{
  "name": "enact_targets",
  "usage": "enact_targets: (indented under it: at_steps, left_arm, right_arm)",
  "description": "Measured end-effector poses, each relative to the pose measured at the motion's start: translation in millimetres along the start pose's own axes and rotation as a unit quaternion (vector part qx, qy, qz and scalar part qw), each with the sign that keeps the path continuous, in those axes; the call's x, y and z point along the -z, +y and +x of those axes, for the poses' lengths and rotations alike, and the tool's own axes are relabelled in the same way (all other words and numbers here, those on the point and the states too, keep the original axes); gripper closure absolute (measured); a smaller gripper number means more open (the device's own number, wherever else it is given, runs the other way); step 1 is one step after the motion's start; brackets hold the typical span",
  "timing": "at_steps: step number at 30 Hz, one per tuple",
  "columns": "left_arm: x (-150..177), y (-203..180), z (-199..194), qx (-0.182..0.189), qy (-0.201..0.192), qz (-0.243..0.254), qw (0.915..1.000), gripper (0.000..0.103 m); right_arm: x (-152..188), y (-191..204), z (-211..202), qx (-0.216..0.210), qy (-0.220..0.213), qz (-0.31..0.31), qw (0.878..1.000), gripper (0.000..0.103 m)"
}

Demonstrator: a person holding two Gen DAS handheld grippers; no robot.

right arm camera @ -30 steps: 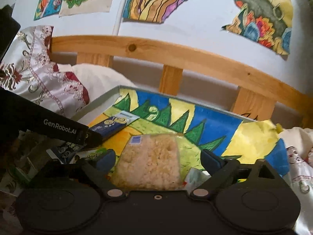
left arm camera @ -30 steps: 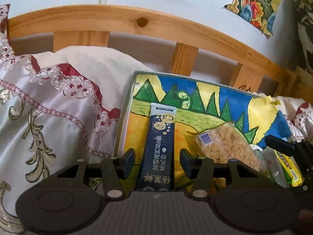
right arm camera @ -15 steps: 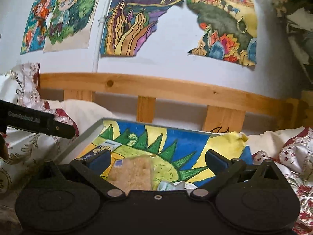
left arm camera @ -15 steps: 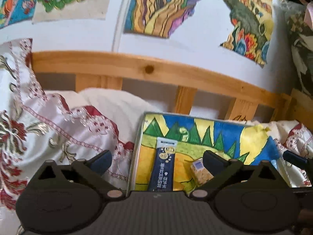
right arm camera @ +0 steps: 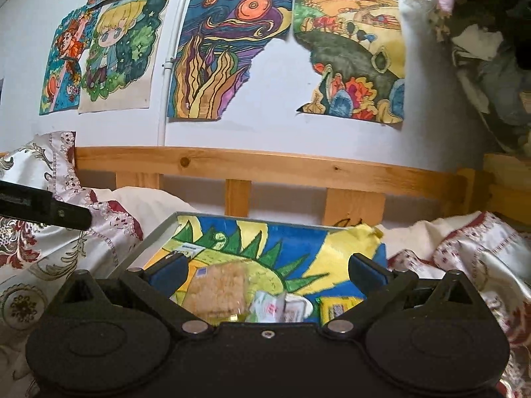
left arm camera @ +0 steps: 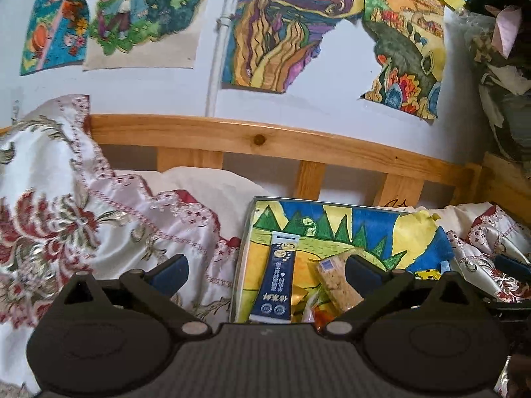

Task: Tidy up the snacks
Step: 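Lower and open the right tool over the tray while the left tool releases the blue stick, then withdraw both tools up and away from the tray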

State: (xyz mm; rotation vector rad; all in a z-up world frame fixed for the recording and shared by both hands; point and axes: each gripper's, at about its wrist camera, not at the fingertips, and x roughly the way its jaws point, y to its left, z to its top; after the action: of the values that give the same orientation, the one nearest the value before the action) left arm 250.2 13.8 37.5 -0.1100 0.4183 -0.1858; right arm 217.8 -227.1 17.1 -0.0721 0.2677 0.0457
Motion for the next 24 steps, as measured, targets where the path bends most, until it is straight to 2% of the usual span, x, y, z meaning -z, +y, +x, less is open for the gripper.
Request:
enact_targets:
  at_steps: [13, 18, 24]
  left_arm:
    - [36.4, 1.1, -57.6, -0.014, 0.012, -0.005, 0.9998, 0.001]
    - [56.3, 3.1, -70.6, -0.023, 0.027, -0.021, 0.9992, 0.001]
    - [78.8, -0.8, -80.4, -0.029, 0.056, -0.018, 0.9978, 0.001]
  right_arm:
    - [7.4, -3.0, -57.3, -0.003, 0.024, 0.008, 1.000, 0.001]
    - [7.8, -1.3, -73.9, -0.006, 0.041, 0.009, 0.999, 0.001]
    - [14.9, -3.0, -92.3, -0.005, 0.065, 0.021, 0.998, 0.001]
